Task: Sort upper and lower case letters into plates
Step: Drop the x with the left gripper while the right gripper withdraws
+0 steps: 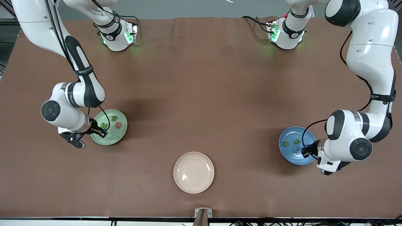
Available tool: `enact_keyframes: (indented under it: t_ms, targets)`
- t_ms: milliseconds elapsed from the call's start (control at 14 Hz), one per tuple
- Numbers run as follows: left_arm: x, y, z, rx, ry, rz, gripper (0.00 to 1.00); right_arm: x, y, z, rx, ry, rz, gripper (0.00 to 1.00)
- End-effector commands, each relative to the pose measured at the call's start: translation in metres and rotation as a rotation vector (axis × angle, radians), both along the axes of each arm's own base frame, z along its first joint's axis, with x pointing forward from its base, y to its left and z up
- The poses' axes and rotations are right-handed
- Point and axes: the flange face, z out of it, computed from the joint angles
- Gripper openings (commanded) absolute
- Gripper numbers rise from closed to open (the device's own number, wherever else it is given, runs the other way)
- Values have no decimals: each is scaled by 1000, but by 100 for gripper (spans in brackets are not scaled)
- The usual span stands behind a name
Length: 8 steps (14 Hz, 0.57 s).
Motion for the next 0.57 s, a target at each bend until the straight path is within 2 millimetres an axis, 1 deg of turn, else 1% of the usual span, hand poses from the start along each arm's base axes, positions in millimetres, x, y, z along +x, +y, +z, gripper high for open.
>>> enact_keyframes:
  t_ms: [0, 71, 142, 214, 285, 356, 427, 499]
  targets:
    - [-8, 2, -5, 2, 10, -19, 39, -4, 6, -19, 7, 11, 16, 2]
    - [-7, 2, -3, 3, 9, -19, 67, -5, 8, -24, 7, 16, 18, 2]
    - [-8, 6, 0, 4, 9, -15, 90, -5, 8, -26, 7, 19, 18, 2]
    - [-7, 12, 3, 3, 10, -8, 99, -7, 10, -28, 8, 23, 19, 3]
    - [-7, 13, 10, 3, 7, -10, 99, -9, 11, -30, 8, 30, 21, 5]
    - [-7, 12, 16, 6, 5, -16, 99, -10, 11, -30, 8, 33, 21, 11]
    - [-7, 11, 33, 12, 2, -22, 100, -10, 11, -31, 8, 39, 21, 30]
    - [-7, 11, 54, 19, -15, -29, 100, -9, 9, -29, 8, 36, 19, 62]
